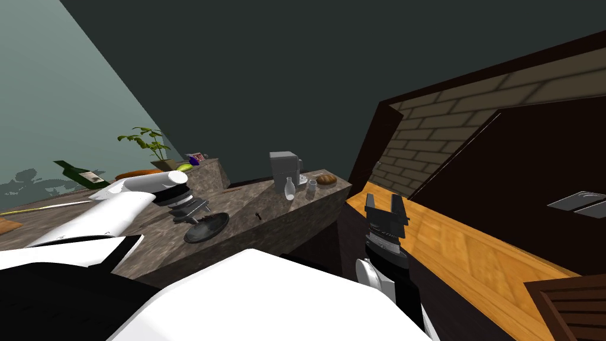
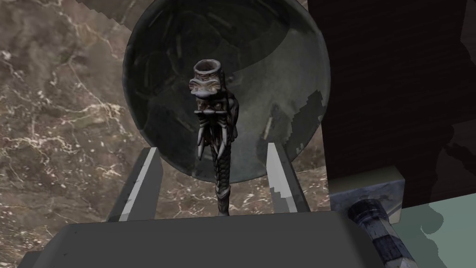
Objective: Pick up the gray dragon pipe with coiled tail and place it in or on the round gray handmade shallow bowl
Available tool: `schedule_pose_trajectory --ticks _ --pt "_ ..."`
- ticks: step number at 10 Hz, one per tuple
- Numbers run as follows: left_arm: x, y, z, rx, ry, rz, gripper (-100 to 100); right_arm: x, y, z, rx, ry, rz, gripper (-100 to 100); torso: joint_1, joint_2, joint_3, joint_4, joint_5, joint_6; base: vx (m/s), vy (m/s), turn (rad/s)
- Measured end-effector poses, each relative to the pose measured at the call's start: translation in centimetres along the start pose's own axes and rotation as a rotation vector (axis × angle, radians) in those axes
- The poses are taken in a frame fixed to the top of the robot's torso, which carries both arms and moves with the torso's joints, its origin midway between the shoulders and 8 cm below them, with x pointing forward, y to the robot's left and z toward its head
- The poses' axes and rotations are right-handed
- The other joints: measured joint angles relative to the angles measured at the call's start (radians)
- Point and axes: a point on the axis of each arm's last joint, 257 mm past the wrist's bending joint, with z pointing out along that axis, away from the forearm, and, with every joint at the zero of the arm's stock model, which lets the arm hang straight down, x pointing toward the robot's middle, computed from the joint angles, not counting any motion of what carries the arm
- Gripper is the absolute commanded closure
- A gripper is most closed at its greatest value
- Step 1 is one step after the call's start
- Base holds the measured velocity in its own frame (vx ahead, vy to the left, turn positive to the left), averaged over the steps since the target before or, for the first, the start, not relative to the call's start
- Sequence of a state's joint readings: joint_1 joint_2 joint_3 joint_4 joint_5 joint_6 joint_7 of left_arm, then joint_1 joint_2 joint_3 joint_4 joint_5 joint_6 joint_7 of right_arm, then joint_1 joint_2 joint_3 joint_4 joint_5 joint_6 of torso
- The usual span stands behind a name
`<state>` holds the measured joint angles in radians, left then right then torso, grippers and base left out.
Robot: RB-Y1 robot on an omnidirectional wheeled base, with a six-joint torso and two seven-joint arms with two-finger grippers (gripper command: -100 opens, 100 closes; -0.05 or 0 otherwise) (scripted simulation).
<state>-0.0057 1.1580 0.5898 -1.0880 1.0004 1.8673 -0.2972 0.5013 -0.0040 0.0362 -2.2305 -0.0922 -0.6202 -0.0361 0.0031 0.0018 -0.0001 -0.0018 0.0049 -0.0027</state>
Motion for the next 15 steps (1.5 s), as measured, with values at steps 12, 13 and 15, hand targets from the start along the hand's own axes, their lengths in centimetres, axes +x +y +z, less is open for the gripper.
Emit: schedule_pose_trajectory --ticks 12,13,15 --pt "0.4 0.4 -5.6 0.001 -0.006 0.022 0 0.0 0.0 0.0 0.0 0.0 0.0 0 -0.001 -0.001 0.0 0.0 0.0 0.0 0.015 -0.007 0.02" --pt "0.4 0.4 -5.6 0.001 -0.006 0.022 0 0.0 0.0 0.0 0.0 0.0 0.0 0 0.0 0.0 0.0 0.0 0.0 0.0 0.0 0.0 0.0" --pt "0.4 0.4 -5.6 0.001 -0.006 0.022 0 0.0 0.0 0.0 0.0 0.0 0.0 0 0.0 0.0 0.0 0.0 0.0 0.0 0.0 0.0 0.0"
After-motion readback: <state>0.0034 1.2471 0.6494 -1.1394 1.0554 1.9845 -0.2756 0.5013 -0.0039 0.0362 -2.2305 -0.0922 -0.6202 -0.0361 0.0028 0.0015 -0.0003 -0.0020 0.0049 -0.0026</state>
